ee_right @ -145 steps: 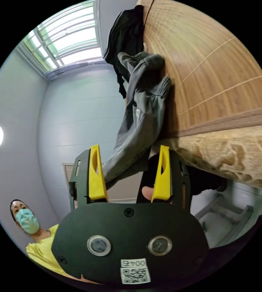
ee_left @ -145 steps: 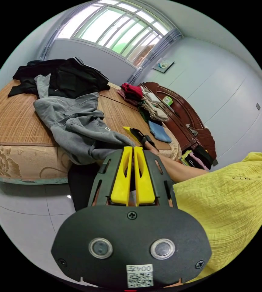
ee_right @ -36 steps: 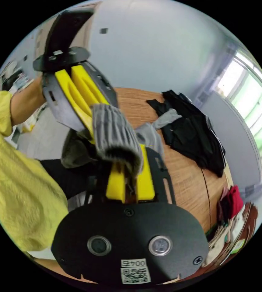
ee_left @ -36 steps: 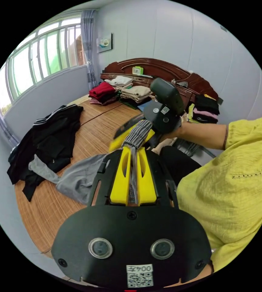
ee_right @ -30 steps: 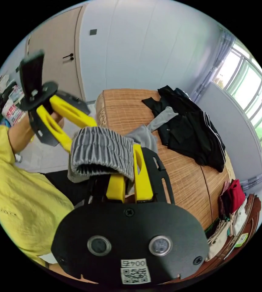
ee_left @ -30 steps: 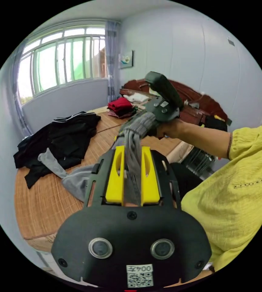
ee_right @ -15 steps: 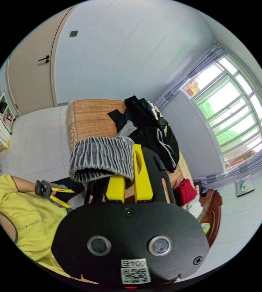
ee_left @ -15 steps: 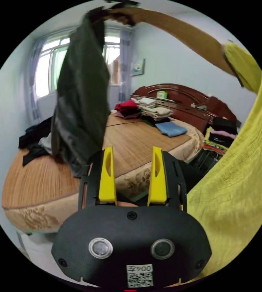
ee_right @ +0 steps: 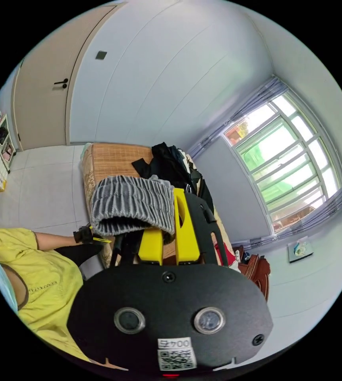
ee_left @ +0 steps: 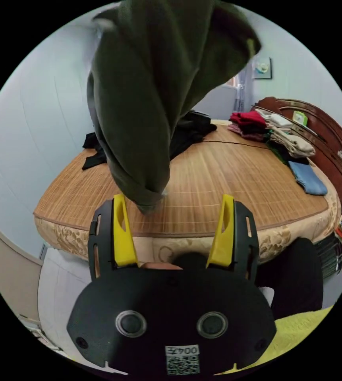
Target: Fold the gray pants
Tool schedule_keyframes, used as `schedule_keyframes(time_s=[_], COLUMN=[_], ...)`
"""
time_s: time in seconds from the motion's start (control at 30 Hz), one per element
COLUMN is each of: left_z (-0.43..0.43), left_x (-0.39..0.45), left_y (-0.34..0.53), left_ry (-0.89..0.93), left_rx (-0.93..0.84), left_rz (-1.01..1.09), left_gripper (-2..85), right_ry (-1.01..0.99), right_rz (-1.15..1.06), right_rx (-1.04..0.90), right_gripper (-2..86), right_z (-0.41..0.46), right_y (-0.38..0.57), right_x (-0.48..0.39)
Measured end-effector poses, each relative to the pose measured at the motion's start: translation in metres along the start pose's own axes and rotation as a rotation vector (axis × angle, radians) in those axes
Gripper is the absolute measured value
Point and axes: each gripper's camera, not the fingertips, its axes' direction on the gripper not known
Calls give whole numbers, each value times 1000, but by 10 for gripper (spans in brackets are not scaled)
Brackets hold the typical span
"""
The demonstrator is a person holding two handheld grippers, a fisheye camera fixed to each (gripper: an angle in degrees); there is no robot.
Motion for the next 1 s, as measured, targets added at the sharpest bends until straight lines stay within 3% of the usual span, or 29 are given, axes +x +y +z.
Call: schedule_keyframes(time_s=[0.1,0.17,0.23,0.4,0.57,0.7,0.83,0.93,1.0], left_z=[15,17,3,-36,-53,-7,112,191,212], left_x=[-23,-39,-69,-164,-227,-225,-169,-112,-83], left_y=[-11,-18,-14,-5,-75,-190,-306,-338,-343], left_ry=[-38,-47,0,135,60,-28,-46,-91,-19], left_rx=[-15,-14,86,232,237,94,-276,-526,-525], left_rz=[-77,-144,-272,-541,-499,-348,-63,98,129], left_gripper=[269,194,8,-6,-7,-3,48,128,145], right_ry=[-6,-15,-17,-62,-175,-317,-422,-497,-549], right_rz=[46,68,82,90,94,217,440,678,816], right_rx=[74,108,94,-27,-179,-279,-369,-399,-396], right_gripper=[29,29,30,30,30,29,28,29,31], right_z=[-38,-55,-62,-30,35,105,179,228,253], right_y=[25,43,66,121,188,258,339,409,451], right_x=[24,38,54,74,86,110,153,192,210])
